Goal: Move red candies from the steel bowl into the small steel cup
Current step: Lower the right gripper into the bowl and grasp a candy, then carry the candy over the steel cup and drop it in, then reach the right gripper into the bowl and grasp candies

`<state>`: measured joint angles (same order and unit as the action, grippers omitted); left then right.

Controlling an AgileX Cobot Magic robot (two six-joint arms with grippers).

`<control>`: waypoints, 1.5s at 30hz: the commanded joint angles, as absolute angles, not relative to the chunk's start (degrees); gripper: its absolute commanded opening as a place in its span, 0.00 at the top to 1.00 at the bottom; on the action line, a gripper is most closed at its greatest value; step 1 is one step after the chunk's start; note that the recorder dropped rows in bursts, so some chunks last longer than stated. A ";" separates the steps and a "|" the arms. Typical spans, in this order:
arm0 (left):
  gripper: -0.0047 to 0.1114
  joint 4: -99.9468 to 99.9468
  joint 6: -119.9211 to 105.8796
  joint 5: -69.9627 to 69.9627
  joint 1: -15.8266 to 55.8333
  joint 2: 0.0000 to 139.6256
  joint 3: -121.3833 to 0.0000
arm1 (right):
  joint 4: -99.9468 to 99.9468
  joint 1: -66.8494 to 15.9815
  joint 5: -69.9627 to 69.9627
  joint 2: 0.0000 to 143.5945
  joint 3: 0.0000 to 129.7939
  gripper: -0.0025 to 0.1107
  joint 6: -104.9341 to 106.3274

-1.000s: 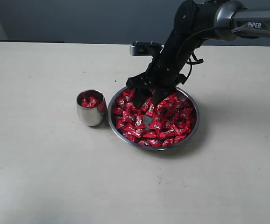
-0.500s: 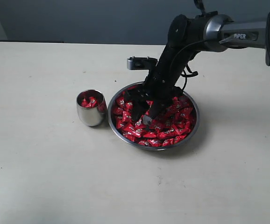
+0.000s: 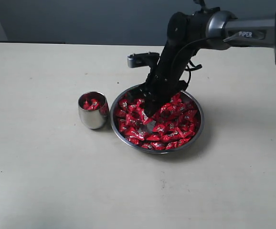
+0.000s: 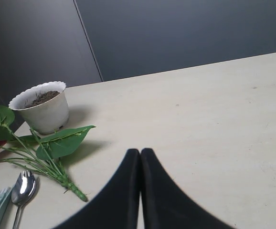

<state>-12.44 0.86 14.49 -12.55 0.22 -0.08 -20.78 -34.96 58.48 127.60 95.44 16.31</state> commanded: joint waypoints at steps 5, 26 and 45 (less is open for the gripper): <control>0.96 -12.69 1.07 13.72 -12.39 0.00 0.00 | -24.02 -35.07 56.68 120.00 96.09 0.98 17.19; 0.96 -12.69 1.07 13.72 -12.39 0.00 0.00 | -32.88 -43.39 56.16 130.92 111.12 0.79 22.05; 0.96 -12.69 1.07 13.72 -12.39 0.00 0.00 | -20.92 -33.49 62.10 124.61 110.40 0.61 15.45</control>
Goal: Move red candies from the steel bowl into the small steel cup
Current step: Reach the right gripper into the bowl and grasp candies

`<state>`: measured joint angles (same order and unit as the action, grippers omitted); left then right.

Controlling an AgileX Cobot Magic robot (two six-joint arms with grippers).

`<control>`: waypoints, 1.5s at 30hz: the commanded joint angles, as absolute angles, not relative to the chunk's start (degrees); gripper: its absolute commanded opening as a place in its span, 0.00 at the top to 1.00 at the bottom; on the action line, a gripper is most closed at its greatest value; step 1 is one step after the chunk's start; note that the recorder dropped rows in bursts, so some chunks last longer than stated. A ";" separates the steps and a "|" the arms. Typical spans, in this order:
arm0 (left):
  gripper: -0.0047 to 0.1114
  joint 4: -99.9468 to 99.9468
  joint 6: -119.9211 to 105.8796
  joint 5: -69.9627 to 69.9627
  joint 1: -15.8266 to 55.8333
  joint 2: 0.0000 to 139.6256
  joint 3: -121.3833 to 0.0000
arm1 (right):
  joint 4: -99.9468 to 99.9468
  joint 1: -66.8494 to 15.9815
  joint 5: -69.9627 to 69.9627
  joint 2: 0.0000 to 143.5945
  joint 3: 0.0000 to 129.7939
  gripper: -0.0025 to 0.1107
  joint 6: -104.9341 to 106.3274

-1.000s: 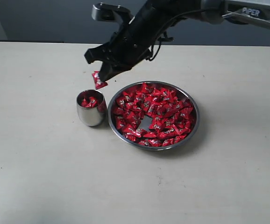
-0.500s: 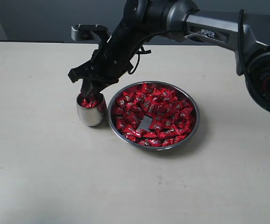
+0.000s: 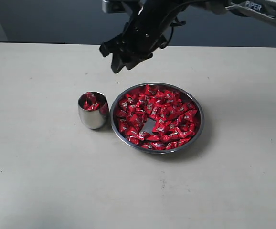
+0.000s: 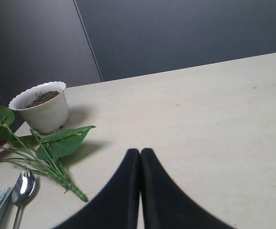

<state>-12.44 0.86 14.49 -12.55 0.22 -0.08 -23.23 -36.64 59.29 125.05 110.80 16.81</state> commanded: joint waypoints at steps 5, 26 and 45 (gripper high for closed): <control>0.96 -12.69 1.07 13.72 -12.39 0.00 0.00 | -20.81 -32.01 62.88 124.61 104.77 0.61 15.45; 0.96 -12.69 1.07 13.72 -12.39 0.00 0.00 | -30.92 -34.78 62.20 129.19 97.32 0.50 23.70; 0.96 -12.69 1.07 13.72 -12.39 0.00 0.00 | -25.87 -36.61 58.11 130.91 97.43 0.98 21.67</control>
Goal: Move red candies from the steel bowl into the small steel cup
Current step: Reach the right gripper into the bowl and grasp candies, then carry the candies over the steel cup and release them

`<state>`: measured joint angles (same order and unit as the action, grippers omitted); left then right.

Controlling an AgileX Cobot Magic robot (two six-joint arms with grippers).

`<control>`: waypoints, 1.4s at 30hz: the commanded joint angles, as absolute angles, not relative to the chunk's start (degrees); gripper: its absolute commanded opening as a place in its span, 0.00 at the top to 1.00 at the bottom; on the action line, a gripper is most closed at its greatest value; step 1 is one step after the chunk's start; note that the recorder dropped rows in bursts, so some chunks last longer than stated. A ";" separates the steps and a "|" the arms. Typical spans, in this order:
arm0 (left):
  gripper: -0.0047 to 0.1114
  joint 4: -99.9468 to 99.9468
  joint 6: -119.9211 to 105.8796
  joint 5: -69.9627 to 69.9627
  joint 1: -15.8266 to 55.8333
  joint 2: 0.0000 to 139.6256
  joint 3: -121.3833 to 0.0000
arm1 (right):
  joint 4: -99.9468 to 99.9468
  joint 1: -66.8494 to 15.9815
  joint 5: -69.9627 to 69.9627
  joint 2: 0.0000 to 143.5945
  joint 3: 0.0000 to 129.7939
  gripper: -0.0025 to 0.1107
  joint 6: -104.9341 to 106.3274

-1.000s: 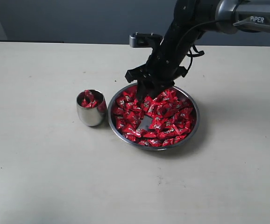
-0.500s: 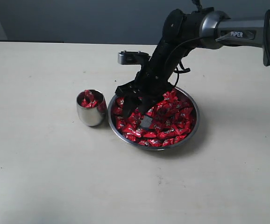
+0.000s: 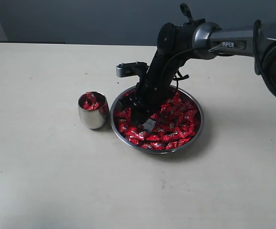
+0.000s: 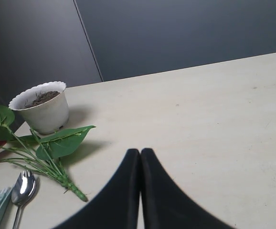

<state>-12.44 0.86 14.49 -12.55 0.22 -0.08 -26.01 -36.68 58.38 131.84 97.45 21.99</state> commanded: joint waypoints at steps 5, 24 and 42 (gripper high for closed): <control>0.96 -12.69 1.07 13.72 -12.39 0.00 0.00 | -24.91 -36.61 56.57 126.91 97.43 0.98 21.23; 0.96 -12.69 1.07 13.72 -12.39 0.00 0.00 | -24.87 -36.61 55.11 121.53 97.43 0.98 20.97; 0.96 -12.69 1.07 13.72 -12.39 0.00 0.00 | -41.11 -39.97 50.17 121.53 97.43 0.98 27.46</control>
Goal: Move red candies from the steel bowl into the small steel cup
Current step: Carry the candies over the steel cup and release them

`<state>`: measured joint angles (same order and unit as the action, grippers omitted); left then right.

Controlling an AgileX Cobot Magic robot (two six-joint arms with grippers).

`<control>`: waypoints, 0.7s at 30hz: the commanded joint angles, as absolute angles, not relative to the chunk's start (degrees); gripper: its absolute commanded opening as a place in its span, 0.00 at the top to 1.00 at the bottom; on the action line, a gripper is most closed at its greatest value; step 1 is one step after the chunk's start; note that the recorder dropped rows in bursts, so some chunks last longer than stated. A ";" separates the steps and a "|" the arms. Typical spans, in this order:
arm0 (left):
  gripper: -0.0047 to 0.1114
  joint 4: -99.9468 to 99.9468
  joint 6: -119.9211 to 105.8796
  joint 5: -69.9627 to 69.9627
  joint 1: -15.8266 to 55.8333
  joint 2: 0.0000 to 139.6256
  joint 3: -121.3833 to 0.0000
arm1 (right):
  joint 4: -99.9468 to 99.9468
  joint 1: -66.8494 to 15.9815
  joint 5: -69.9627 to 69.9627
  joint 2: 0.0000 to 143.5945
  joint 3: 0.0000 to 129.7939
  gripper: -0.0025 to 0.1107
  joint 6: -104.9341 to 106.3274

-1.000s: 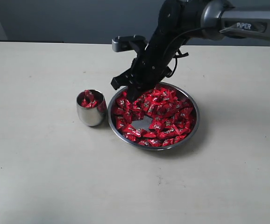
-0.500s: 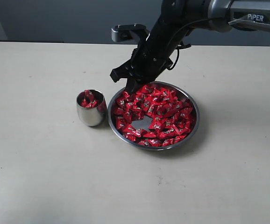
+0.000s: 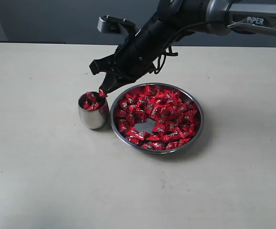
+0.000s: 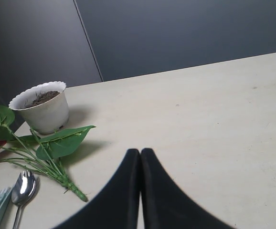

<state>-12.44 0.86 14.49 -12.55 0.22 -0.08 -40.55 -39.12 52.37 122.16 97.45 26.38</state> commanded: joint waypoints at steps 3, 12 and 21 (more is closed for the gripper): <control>0.96 -12.69 1.07 13.72 -12.39 0.00 0.00 | -40.98 -40.08 49.23 121.53 97.43 0.98 27.46; 0.96 -12.69 1.07 13.72 -12.39 0.00 0.00 | -40.91 -40.08 47.39 123.35 97.43 0.98 27.46; 0.96 -12.69 1.07 13.72 -12.39 0.00 0.00 | -41.57 -40.08 47.39 125.38 97.43 0.96 27.46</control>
<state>-12.44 0.86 14.49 -12.55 0.22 -0.08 -41.06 -40.10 47.91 125.64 97.45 26.98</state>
